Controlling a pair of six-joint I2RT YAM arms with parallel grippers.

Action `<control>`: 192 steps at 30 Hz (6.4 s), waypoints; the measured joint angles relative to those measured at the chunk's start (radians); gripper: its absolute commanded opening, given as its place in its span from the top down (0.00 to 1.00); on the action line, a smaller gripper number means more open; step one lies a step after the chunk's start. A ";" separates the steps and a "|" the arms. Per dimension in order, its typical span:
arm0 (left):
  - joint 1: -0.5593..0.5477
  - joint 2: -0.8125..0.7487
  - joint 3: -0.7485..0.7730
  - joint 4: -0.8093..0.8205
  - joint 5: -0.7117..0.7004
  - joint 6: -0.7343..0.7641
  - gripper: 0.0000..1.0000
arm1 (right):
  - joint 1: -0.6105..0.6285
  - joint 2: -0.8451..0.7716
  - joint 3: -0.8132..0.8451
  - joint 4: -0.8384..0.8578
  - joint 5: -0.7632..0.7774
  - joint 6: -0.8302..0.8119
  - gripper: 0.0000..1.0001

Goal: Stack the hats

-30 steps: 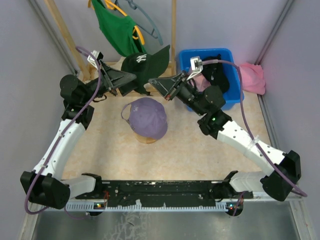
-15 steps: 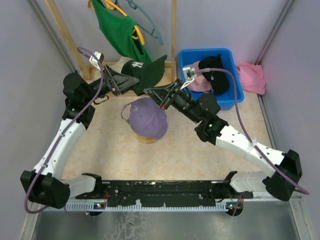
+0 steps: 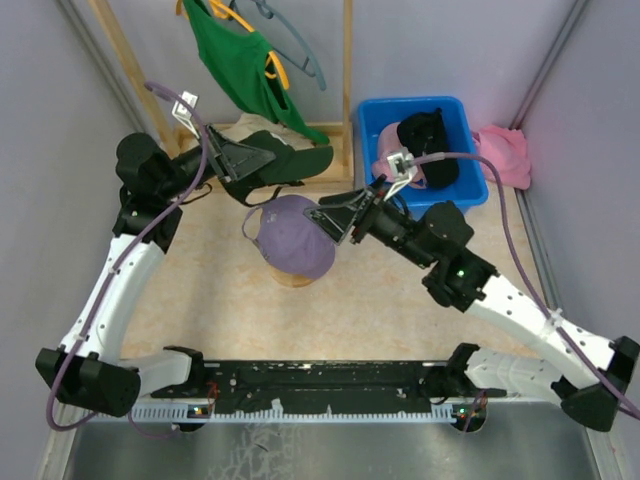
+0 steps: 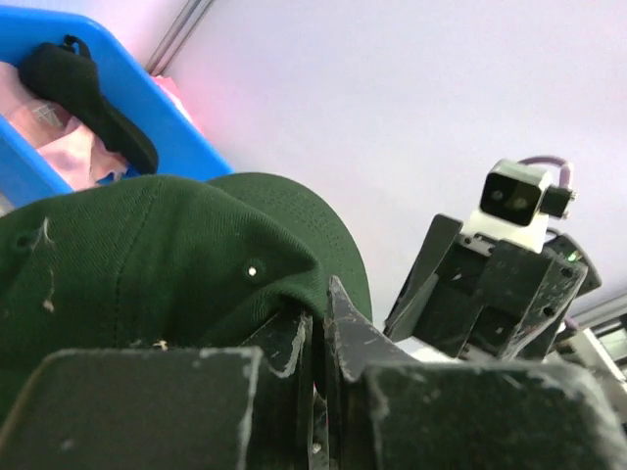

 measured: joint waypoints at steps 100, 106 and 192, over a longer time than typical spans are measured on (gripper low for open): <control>0.255 -0.001 -0.287 -0.521 -0.097 0.536 0.30 | -0.587 0.174 -0.141 0.527 -0.789 1.066 1.00; 0.255 0.024 -0.330 -0.494 -0.097 0.536 0.31 | -0.587 0.176 -0.151 0.549 -0.790 1.086 1.00; 0.223 0.172 -0.462 -0.361 -0.147 0.465 0.91 | -0.624 0.561 -0.438 0.573 -0.863 0.699 1.00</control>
